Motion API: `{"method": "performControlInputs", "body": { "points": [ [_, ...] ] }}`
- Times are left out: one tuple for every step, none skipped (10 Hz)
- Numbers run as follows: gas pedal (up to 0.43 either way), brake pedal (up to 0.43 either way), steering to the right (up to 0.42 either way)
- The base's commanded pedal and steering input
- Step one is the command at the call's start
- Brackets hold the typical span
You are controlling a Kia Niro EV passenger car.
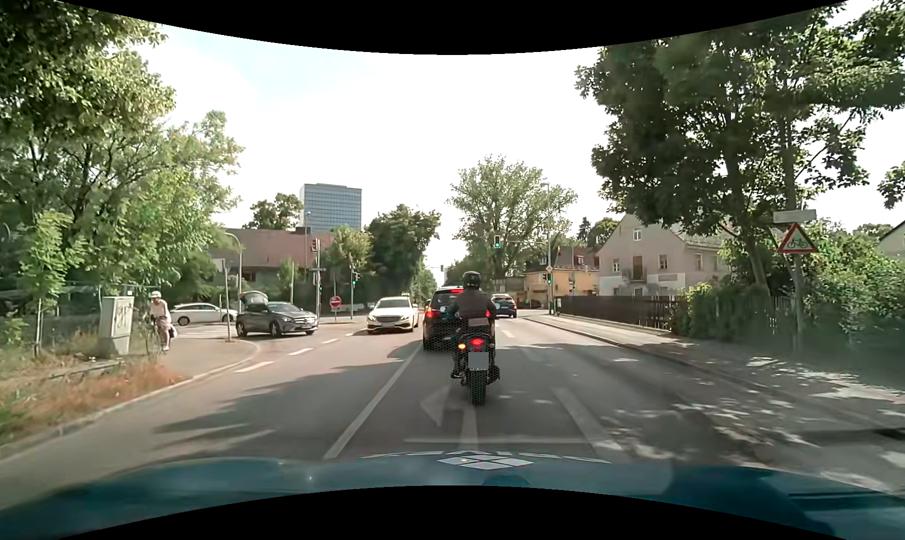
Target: Follow the waypoints while adhering to traffic rules and regulations
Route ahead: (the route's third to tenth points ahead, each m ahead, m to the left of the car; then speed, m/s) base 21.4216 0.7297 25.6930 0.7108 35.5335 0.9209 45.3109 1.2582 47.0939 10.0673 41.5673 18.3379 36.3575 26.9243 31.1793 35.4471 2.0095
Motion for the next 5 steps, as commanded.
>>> {"method": "performControlInputs", "body": {
  "points": [
    [0.0, 0.177, -0.005],
    [0.0, 0.165, -0.005],
    [0.0, 0.159, -0.006],
    [0.0, 0.159, -0.006],
    [0.0, 0.159, -0.006]
  ]
}}
